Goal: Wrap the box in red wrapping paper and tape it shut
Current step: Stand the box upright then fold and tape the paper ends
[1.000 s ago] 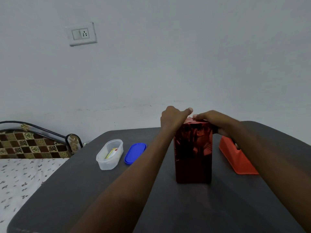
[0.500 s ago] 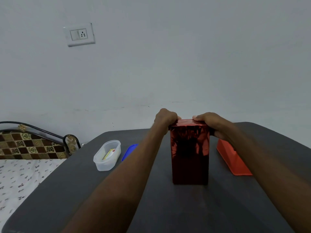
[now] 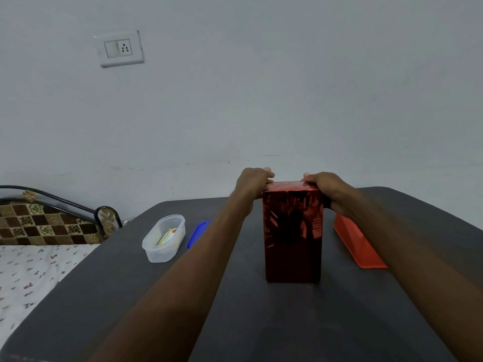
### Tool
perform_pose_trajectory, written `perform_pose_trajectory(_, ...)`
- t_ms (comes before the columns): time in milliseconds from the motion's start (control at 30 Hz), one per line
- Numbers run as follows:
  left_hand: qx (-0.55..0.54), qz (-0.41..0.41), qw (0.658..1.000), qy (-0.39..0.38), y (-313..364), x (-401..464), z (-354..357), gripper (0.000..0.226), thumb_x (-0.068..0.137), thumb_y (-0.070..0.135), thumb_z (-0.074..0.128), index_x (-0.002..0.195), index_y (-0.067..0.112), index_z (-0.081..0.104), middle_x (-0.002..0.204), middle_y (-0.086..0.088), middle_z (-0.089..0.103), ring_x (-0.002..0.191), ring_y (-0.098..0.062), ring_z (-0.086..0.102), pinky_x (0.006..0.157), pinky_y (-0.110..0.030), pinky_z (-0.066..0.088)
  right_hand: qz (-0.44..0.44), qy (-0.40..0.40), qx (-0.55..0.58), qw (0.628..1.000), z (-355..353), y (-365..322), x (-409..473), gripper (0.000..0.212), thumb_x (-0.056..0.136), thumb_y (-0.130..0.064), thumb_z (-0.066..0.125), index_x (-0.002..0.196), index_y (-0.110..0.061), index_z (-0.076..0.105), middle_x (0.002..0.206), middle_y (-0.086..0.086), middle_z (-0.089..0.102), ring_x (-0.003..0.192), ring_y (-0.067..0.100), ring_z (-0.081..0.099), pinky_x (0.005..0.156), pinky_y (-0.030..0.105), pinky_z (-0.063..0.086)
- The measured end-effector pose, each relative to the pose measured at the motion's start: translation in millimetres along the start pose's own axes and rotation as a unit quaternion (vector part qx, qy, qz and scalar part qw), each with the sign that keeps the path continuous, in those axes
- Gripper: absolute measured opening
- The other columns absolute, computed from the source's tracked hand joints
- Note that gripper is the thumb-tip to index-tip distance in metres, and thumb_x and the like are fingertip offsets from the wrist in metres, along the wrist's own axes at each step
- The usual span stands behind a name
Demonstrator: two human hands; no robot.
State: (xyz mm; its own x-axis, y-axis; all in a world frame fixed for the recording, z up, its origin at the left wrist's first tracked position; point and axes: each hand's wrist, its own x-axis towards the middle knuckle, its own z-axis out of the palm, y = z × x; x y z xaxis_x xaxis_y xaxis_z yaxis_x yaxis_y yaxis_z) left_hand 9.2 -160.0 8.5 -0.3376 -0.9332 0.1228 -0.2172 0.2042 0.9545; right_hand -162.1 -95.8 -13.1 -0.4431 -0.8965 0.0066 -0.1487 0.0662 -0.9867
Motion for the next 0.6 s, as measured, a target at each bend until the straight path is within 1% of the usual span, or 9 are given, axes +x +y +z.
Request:
perform_pose_trajectory(33, -0.008, 0.021, 1.000, 0.008, -4.2, -6.2, -1.5, 0.033, 0.097, 0.038, 0.051, 0.113, 0.015, 0.067, 0.111, -0.004, 0.069, 0.096, -0.014, 0.064, 0.084, -0.033, 0.053, -0.007, 0.009, 0.008, 1.000, 0.1, 2.0, 0.5, 0.035, 0.103, -0.032, 0.047, 0.120, -0.006, 0.064, 0.093, 0.003, 0.064, 0.064, 0.015, 0.058, 0.062, 0.031, 0.052)
perform_pose_trajectory(100, 0.025, 0.072, 0.997, 0.008, -18.5, -21.7, -2.1, 0.050, 0.094, 0.060, 0.044, 0.122, 0.022, 0.059, 0.120, 0.002, 0.063, 0.108, -0.014, 0.059, 0.094, -0.037, 0.049, -0.030, 0.040, 0.042, 0.998, 1.7, 7.7, 3.7, 0.046, 0.101, -0.045, 0.045, 0.100, -0.009, 0.073, 0.098, 0.010, 0.068, 0.081, 0.022, 0.063, 0.078, 0.038, 0.053)
perform_pose_trajectory(133, 0.039, 0.105, 0.994, -0.001, -27.7, -30.3, -1.4, 0.056, 0.092, 0.064, 0.045, 0.130, 0.024, 0.053, 0.126, 0.004, 0.059, 0.113, -0.014, 0.056, 0.096, -0.034, 0.047, -0.045, 0.059, 0.064, 0.995, 2.7, 9.7, 3.2, 0.052, 0.100, -0.051, 0.044, 0.089, -0.011, 0.075, 0.099, 0.012, 0.070, 0.086, 0.024, 0.063, 0.079, 0.038, 0.053)
perform_pose_trajectory(200, 0.050, 0.158, 0.986, -0.022, -44.2, -47.9, 0.4, 0.065, 0.090, 0.060, 0.056, 0.144, 0.027, 0.039, 0.135, 0.007, 0.051, 0.119, -0.011, 0.052, 0.094, -0.026, 0.043, -0.074, 0.113, 0.086, 0.987, 6.2, 12.8, -5.4, 0.061, 0.094, -0.063, 0.040, 0.082, -0.014, 0.075, 0.098, 0.012, 0.070, 0.090, 0.027, 0.064, 0.079, 0.039, 0.052)
perform_pose_trajectory(267, 0.044, 0.180, 0.982, -0.040, -59.7, -52.6, 1.5, 0.076, 0.086, 0.053, 0.065, 0.149, 0.032, 0.028, 0.134, 0.011, 0.049, 0.118, -0.006, 0.051, 0.094, -0.024, 0.043, -0.114, 0.162, 0.061, 0.978, 12.6, 19.5, -20.9, 0.066, 0.086, -0.072, 0.036, 0.089, -0.017, 0.073, 0.100, 0.008, 0.071, 0.097, 0.028, 0.065, 0.089, 0.045, 0.052)
perform_pose_trajectory(333, 0.034, 0.185, 0.981, -0.045, -70.2, -51.0, 2.8, 0.084, 0.082, 0.054, 0.070, 0.149, 0.035, 0.024, 0.131, 0.014, 0.051, 0.115, -0.002, 0.053, 0.098, -0.028, 0.047, -0.169, 0.167, 0.033, 0.971, 21.8, 33.1, -42.2, 0.057, 0.089, -0.066, 0.040, 0.104, -0.017, 0.066, 0.101, 0.003, 0.069, 0.097, 0.024, 0.065, 0.085, 0.041, 0.052)
perform_pose_trajectory(433, 0.026, 0.171, 0.985, -0.011, -81.2, -47.5, 8.0, 0.087, 0.080, 0.059, 0.069, 0.150, 0.033, 0.024, 0.129, 0.010, 0.056, 0.114, -0.005, 0.058, 0.097, -0.039, 0.053, -0.212, 0.125, 0.012, 0.969, 34.6, 58.7, -61.8, 0.043, 0.086, -0.048, 0.050, 0.120, -0.023, 0.051, 0.107, -0.004, 0.067, 0.098, 0.013, 0.066, 0.080, 0.032, 0.052)
perform_pose_trajectory(500, 0.023, 0.161, 0.986, 0.030, -85.9, -44.3, 11.2, 0.079, 0.085, 0.056, 0.066, 0.148, 0.028, 0.028, 0.123, 0.007, 0.058, 0.109, -0.009, 0.060, 0.093, -0.041, 0.055, -0.218, 0.117, -0.019, 0.969, 38.8, 70.7, -62.2, 0.048, 0.083, -0.038, 0.053, 0.127, -0.025, 0.041, 0.109, -0.012, 0.064, 0.098, 0.008, 0.065, 0.084, 0.036, 0.054)
perform_pose_trajectory(600, 0.042, 0.155, 0.985, 0.069, -84.5, -39.6, 13.1, 0.067, 0.087, 0.049, 0.067, 0.139, 0.023, 0.033, 0.112, 0.003, 0.059, 0.099, -0.013, 0.062, 0.088, -0.042, 0.057, -0.198, 0.126, -0.066, 0.970, 38.9, 75.4, -53.4, 0.045, 0.090, -0.028, 0.056, 0.129, -0.022, 0.032, 0.105, -0.009, 0.063, 0.091, 0.014, 0.068, 0.080, 0.043, 0.058)
